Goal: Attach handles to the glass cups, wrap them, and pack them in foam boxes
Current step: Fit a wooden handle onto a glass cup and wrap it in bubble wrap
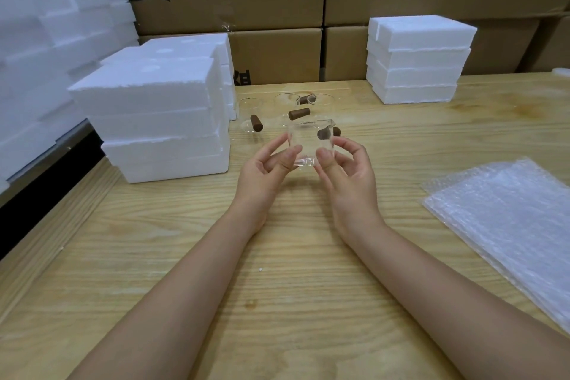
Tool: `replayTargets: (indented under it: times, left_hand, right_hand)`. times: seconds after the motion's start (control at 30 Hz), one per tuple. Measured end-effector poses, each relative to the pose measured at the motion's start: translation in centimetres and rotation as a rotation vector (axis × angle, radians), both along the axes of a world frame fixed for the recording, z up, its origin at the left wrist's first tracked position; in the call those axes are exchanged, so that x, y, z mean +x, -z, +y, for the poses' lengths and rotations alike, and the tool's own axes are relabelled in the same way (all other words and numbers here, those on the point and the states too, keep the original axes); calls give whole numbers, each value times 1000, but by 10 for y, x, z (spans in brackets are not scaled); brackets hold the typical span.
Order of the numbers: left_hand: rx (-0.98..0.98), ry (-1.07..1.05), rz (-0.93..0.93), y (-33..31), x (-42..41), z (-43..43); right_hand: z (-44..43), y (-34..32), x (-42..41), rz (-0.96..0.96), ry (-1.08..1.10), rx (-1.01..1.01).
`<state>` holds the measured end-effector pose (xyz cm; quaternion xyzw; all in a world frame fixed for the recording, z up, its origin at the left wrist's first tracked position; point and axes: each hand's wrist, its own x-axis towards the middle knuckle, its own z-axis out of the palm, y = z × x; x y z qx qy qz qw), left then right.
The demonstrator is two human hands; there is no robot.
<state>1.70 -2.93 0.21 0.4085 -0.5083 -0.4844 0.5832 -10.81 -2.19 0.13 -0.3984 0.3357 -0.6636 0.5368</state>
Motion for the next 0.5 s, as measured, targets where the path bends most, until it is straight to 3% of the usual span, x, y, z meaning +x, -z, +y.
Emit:
replayTargets:
  times: [0.2,0.4,0.5]
  left_hand:
    - [8,63,14,1,2,0]
    - [1,76,-55,5,5,-2]
    - [-21,31,-76,5,3,-2]
  right_hand:
    - [0,-5,-1,-222,-126,64]
    - [-1,-3,-2,-240,-171,124]
    - [-2,-1,-2,-158,-145,131]
